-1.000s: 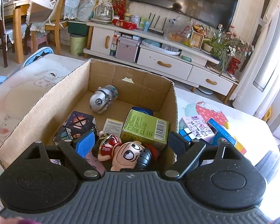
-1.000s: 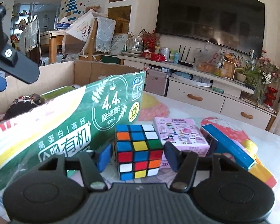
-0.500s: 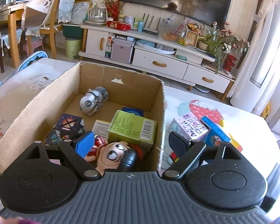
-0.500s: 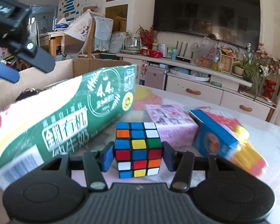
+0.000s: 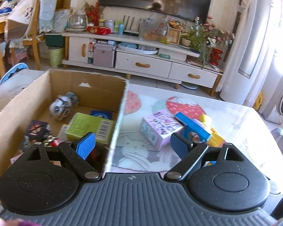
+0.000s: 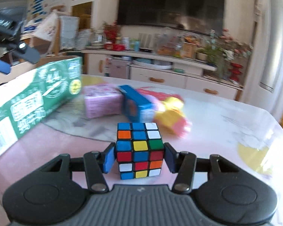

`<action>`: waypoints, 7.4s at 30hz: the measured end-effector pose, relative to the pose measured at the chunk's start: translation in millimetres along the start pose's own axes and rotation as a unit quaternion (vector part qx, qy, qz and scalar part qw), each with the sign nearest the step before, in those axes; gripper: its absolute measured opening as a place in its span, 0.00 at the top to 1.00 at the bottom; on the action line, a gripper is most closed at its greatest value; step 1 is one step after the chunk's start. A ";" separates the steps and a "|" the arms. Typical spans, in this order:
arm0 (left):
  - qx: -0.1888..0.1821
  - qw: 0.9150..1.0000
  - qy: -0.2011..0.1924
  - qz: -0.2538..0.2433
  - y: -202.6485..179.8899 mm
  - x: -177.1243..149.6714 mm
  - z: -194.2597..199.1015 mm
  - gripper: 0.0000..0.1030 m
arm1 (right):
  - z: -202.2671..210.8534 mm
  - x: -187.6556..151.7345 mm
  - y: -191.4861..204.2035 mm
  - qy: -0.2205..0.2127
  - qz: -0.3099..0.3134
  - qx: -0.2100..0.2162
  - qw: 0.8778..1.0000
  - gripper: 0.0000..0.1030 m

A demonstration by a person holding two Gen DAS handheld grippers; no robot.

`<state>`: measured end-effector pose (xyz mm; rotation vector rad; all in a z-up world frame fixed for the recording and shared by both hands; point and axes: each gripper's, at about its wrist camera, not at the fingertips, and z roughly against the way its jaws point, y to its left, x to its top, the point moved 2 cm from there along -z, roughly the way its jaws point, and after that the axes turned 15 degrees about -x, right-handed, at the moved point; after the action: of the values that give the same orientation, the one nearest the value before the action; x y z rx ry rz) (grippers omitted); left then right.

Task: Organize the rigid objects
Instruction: 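Move both tools back to the pile toward the Rubik's cube, then grasp the Rubik's cube with the right tool while the left grasps the pink sticker box, then lift both held objects and carry them over the cardboard box, then open both tools to drop the Rubik's cube and pink sticker box into the box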

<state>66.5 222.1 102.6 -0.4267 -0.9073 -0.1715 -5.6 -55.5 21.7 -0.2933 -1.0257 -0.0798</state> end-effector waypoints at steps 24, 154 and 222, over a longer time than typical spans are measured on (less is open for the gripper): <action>0.025 0.999 0.019 -0.002 -42.8 -25.5 -91.0 0.00 | -42.7 -0.1 -42.8 0.031 -0.031 -0.040 0.998 0.24; -0.007 0.994 0.077 -0.078 -113.3 -113.9 -63.3 0.14 | 9.1 -37.3 -60.6 0.081 -0.063 -0.042 0.994 0.49; 0.124 0.991 -0.014 0.058 62.0 16.2 24.0 0.13 | 25.2 165.9 158.1 -0.019 0.038 0.148 0.988 0.49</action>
<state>78.9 288.9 110.8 -0.2510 -0.9153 0.0542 91.6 114.8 143.0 -0.0643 -1.0482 0.1475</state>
